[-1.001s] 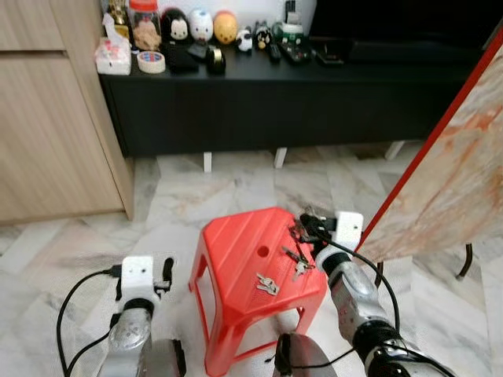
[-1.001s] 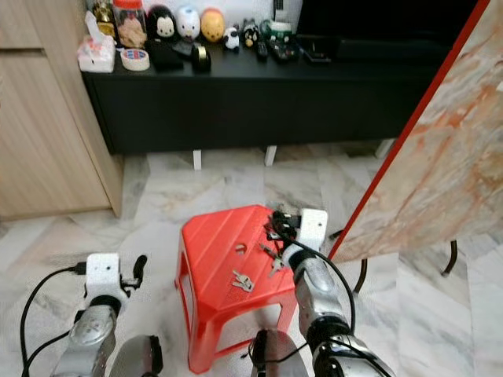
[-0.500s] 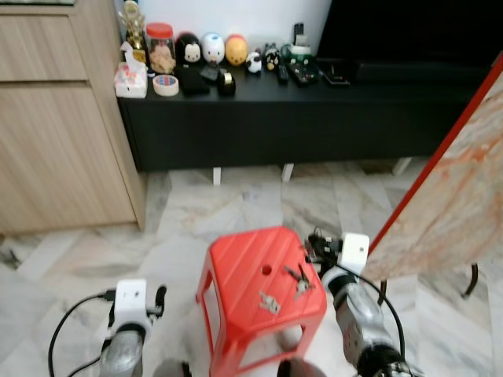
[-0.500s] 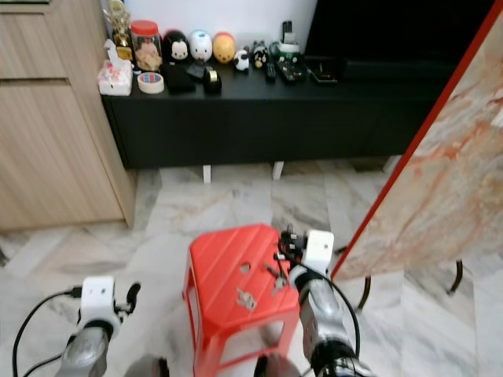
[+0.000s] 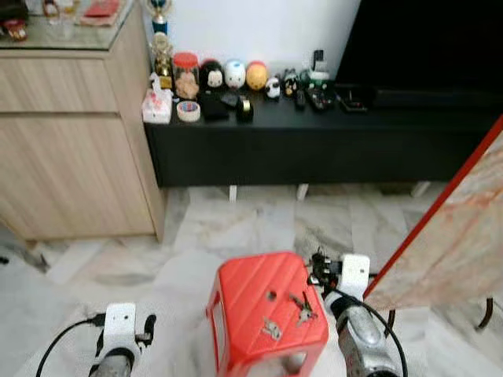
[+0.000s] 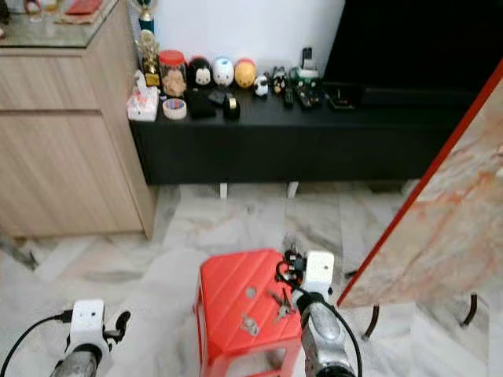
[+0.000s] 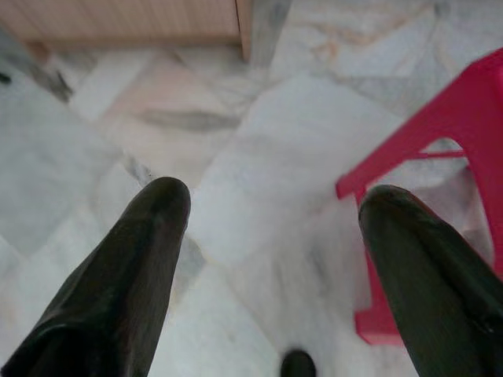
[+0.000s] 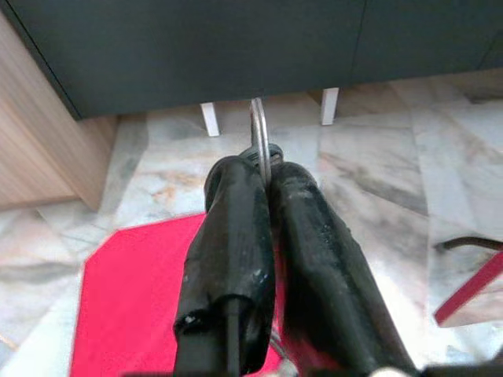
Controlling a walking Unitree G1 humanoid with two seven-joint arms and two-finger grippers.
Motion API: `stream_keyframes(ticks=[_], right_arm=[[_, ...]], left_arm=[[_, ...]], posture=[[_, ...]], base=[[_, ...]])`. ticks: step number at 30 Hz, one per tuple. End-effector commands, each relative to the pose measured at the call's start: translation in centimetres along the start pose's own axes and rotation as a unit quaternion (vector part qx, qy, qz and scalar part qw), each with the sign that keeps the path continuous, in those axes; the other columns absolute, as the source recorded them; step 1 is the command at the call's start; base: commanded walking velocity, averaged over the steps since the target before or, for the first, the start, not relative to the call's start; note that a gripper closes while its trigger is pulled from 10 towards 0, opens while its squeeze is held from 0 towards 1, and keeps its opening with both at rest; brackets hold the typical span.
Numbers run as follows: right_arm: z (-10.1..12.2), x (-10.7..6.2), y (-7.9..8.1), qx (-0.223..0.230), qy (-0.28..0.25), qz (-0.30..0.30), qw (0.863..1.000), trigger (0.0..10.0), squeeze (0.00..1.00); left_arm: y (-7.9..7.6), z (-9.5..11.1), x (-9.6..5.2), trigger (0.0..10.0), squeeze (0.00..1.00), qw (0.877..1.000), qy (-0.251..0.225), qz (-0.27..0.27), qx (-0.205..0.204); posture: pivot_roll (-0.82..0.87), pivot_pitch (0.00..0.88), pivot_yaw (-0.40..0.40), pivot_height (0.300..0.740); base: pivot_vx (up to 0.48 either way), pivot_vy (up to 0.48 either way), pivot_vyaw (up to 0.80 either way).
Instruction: Hang keys on a hook
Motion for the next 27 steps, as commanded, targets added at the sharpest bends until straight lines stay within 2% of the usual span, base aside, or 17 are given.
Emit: stream_keyframes(ticks=[1, 2, 4, 6, 9, 19, 27], right_arm=[[0.5, -0.1, -0.3, -0.012, -0.013, -0.005, 1.0, 10.0, 0.0], [0.5, -0.1, -0.3, -0.012, -0.013, -0.005, 1.0, 10.0, 0.0], [-0.8, -0.8, -0.7, -0.009, 0.0, -0.012, 1.0, 10.0, 0.0], [-2.0, -1.5, -1.7, -0.003, 0.019, -0.037, 0.999, 10.0, 0.0], [-2.5, -1.9, -2.2, 0.002, 0.026, -0.05, 0.998, 10.0, 0.0], [-0.9, -1.0, -2.1, -0.002, 0.0, -0.05, 0.999, 10.0, 0.0], [0.2, -0.6, -2.1, -0.004, -0.014, -0.053, 0.998, 10.0, 0.0]], left_arm=[[-0.6, -1.6, -0.5, 10.0, 0.0, 1.0, 0.028, -0.014, -0.001], [-0.6, -1.6, -0.5, 10.0, 0.0, 1.0, 0.028, -0.014, -0.001], [-0.7, -2.8, -0.9, 10.0, 0.0, 0.999, 0.048, -0.02, 0.004], [-0.7, -3.9, -1.2, 10.0, 0.0, 0.997, 0.069, -0.022, 0.007], [-0.9, -4.6, -1.5, 10.0, 0.0, 0.996, 0.08, -0.031, 0.027], [-1.0, -7.1, -2.6, 10.0, 0.0, 0.989, 0.136, -0.037, 0.042], [-1.9, -7.9, -3.2, 10.0, 0.0, 0.988, 0.144, -0.045, 0.035]], posture=[[0.12, 0.0, -0.137, 0.74], [0.12, 0.0, -0.137, 0.74], [0.11, 0.0, -0.133, 0.74], [0.12, 0.0, -0.134, 0.74], [0.12, 0.0, -0.13, 0.74], [0.12, 0.0, -0.142, 0.74], [0.12, 0.0, -0.16, 0.74]], base=[[0.0, 0.0, 0.0], [0.0, 0.0, 0.0], [0.0, 0.0, 0.0], [0.0, 0.0, 0.0], [0.0, 0.0, 0.0], [0.0, 0.0, 0.0], [0.0, 0.0, 0.0]])
Point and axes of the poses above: a point about 5 cm out from each wrist's last joint towards the gripper, its own x axis pointing out of the wrist towards the gripper, its own z axis along the axis of the wrist's last joint, y = z × x, the point moved 5 cm from there along x, pointing out of the wrist towards the gripper, and after that the axes turned 13 degrees about x, right-handed, at the moved point
